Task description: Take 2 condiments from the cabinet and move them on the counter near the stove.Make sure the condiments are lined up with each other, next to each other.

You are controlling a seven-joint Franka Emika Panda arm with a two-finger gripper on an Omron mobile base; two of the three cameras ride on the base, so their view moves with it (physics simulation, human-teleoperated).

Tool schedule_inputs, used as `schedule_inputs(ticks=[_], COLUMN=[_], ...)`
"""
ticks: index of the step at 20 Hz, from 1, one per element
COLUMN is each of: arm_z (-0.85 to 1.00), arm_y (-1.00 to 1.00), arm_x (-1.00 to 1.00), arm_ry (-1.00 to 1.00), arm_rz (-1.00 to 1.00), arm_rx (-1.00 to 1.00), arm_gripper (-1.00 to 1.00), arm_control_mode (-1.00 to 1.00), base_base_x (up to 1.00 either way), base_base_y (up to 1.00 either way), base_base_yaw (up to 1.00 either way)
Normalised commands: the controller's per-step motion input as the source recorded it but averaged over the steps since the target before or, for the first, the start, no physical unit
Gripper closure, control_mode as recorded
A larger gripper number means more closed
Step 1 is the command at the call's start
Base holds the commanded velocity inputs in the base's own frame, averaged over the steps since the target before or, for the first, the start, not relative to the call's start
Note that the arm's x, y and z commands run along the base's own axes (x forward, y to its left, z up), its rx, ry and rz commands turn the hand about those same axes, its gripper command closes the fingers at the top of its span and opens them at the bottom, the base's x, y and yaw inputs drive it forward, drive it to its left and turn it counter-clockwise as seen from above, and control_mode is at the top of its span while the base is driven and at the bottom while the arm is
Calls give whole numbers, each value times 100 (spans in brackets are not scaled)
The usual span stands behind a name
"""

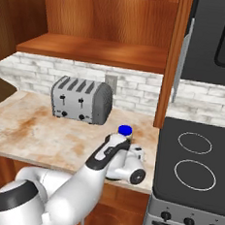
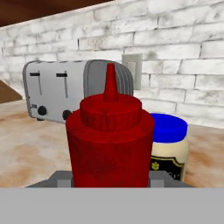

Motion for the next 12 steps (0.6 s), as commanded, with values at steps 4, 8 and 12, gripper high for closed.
schedule_inputs(ticks=[4,8,12], arm_z=[-19,-21,-24], arm_y=[-18,-19,-19], arm_x=[35,26,16], arm_ry=[0,0,0], arm_rz=[0,1,1], arm_rx=[0,0,0], arm_gripper=[100,100,100], arm_control_mode=[-100,-100,-100], base_base_x=[0,0,0], base_base_y=[0,0,0], base_base_yaw=[0,0,0])
